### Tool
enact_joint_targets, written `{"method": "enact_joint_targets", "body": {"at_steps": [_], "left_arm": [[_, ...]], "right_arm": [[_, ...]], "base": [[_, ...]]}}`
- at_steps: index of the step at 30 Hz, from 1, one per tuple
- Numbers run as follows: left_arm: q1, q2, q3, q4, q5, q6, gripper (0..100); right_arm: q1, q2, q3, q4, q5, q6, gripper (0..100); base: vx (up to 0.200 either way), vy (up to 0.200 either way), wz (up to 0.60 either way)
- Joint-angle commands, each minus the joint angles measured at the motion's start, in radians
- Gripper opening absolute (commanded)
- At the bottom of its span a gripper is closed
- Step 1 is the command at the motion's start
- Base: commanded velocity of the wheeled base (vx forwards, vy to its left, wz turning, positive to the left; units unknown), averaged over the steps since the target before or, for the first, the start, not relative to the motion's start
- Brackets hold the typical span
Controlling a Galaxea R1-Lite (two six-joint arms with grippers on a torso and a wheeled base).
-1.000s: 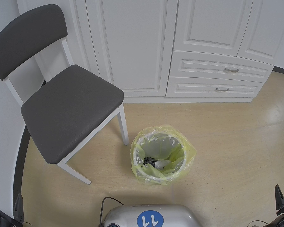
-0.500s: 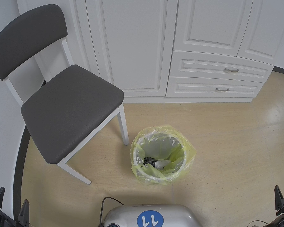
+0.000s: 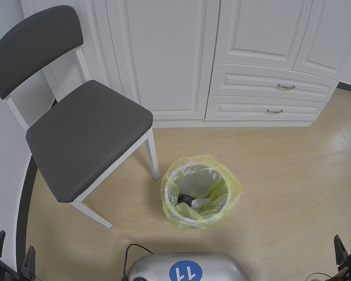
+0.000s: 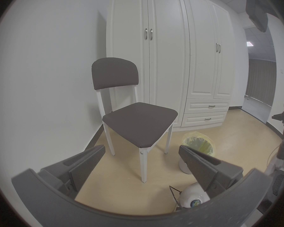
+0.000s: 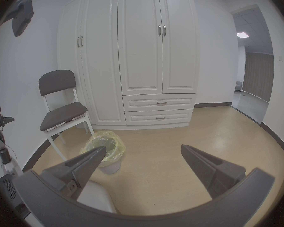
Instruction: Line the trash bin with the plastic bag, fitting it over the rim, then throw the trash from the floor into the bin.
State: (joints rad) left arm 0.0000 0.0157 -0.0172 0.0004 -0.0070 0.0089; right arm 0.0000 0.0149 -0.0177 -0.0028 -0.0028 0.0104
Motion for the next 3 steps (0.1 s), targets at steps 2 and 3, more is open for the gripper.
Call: {"method": "enact_joint_targets", "body": {"at_steps": [2,3], "left_arm": [[0.002,-0.014,0.017,0.0,0.002,0.009,100],[0.002,-0.013,0.016,0.0,0.002,-0.001,100]], "right_arm": [[0.0,-0.015,0.018,0.0,0.0,0.0,100],[0.0,-0.015,0.018,0.0,0.0,0.0,100]], "base": [[0.0,0.0,0.0],[0.0,0.0,0.0]]}}
